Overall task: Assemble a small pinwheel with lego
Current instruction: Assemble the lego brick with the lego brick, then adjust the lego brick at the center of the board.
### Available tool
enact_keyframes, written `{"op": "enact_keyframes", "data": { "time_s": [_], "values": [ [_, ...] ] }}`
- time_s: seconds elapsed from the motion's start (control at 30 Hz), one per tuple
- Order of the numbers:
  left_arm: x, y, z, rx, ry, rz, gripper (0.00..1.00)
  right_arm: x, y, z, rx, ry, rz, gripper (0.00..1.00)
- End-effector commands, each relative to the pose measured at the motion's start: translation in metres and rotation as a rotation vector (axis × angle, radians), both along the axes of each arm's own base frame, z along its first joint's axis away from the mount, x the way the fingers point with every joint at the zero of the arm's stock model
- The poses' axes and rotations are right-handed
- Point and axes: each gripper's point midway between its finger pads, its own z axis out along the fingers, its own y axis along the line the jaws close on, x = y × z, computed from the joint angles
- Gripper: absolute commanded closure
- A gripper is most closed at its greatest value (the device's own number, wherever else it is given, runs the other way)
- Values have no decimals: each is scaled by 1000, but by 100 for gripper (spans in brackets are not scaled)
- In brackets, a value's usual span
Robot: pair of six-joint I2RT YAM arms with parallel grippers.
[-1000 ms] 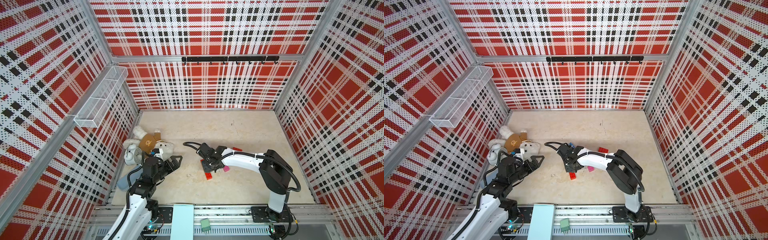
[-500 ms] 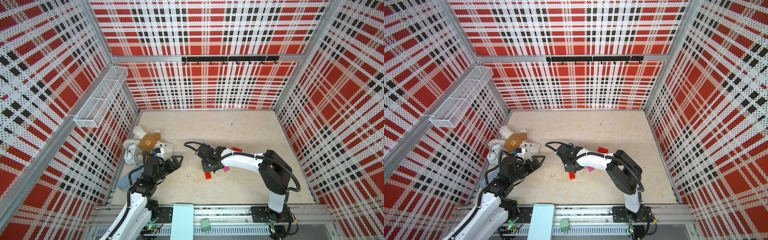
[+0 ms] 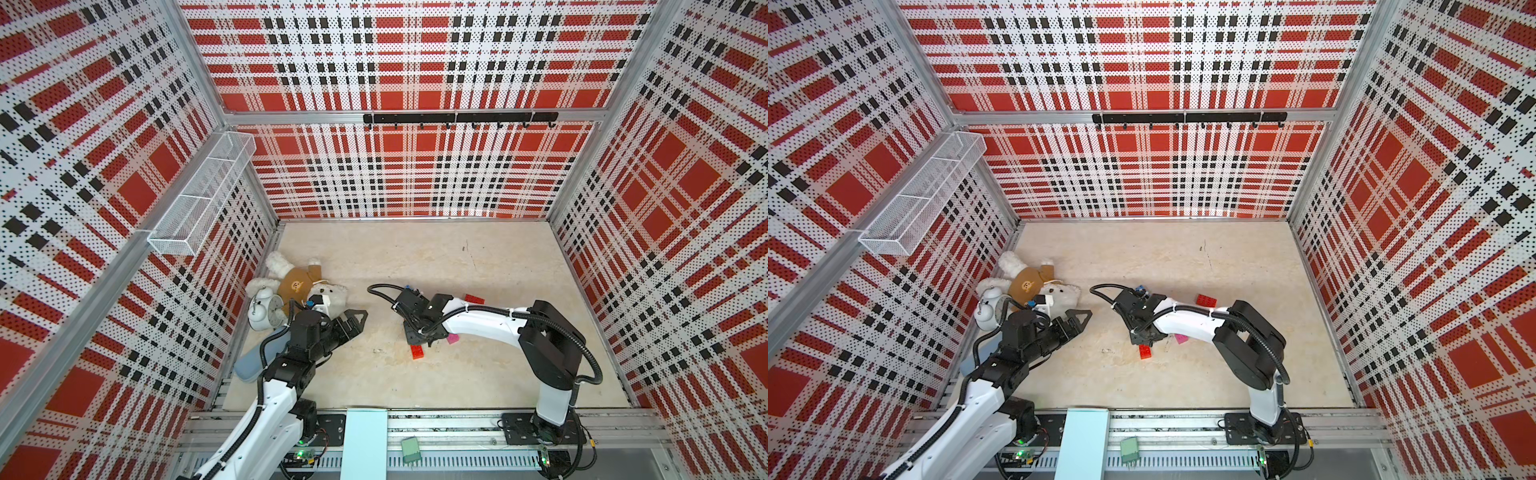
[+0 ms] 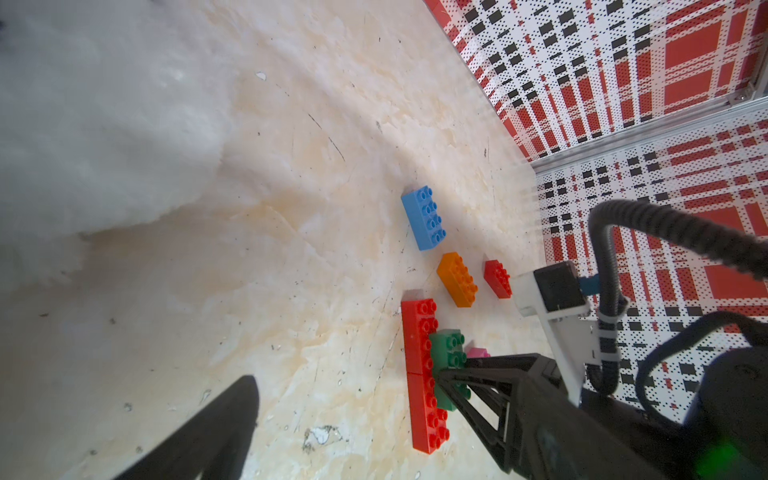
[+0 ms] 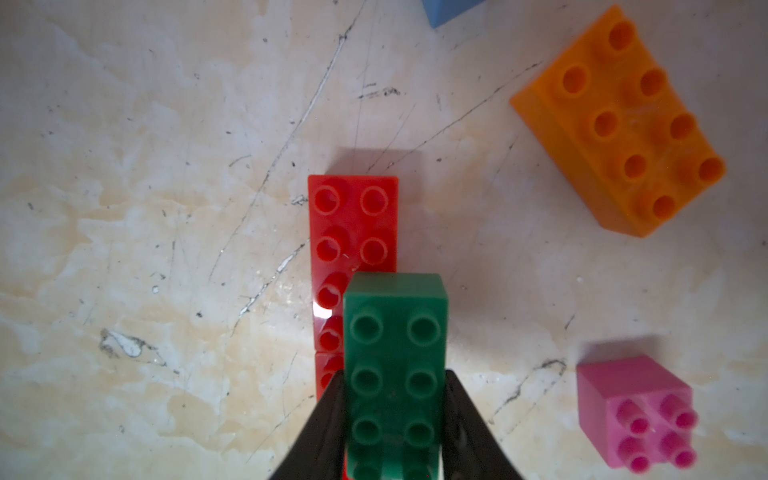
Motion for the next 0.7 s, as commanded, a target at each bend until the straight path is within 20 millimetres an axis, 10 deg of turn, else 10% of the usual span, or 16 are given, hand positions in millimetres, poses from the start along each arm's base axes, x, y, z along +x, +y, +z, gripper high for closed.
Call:
{"op": "enact_keyframes", "data": {
  "time_s": [0.0,0.33,0.67],
  "values": [
    [6,-1,16,-12,-52,-2,1,-6,-16,1,-79,19,32,55],
    [17,-3,20,-49,-62,15,1,-3,-6,41,23,-34,39,36],
    [6,40,-1,116,138,187,1,-34,51,25,166,39,140,93]
  ]
}}
